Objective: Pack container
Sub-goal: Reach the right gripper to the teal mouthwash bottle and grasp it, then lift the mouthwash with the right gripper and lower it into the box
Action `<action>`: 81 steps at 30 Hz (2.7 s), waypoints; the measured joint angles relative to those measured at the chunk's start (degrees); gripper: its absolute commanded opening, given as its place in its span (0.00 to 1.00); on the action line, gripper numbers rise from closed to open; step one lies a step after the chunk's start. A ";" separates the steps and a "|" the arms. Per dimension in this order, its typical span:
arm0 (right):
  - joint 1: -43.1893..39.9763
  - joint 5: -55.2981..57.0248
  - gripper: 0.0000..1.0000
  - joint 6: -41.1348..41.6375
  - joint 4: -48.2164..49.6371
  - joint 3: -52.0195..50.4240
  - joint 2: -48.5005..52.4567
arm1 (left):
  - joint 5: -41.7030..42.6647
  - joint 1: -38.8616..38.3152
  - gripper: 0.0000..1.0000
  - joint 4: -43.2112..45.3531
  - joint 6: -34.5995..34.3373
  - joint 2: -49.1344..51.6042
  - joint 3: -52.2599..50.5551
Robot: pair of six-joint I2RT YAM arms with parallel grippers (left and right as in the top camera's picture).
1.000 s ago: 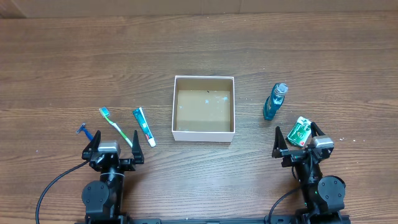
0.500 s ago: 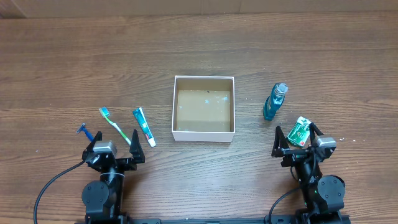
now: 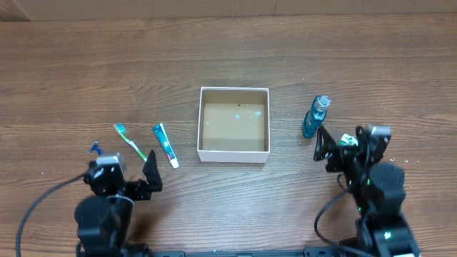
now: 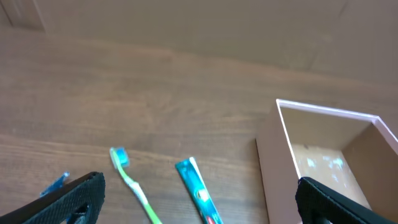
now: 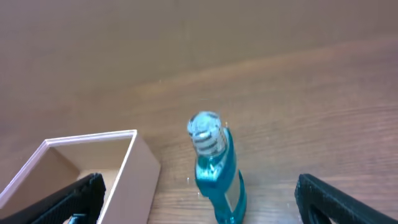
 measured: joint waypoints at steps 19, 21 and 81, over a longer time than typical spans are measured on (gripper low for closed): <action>0.00 -2.89 1.00 -1.42 -43.47 52.87 45.38 | 0.20 0.00 1.00 -35.74 0.02 50.31 43.43; -0.07 -2.89 1.00 -1.25 -48.59 56.85 45.79 | 0.20 0.00 1.00 -35.91 0.02 50.31 43.52; -2.29 -3.06 0.10 -2.05 -55.01 62.20 73.16 | 0.17 0.00 1.00 -35.85 0.02 50.31 43.71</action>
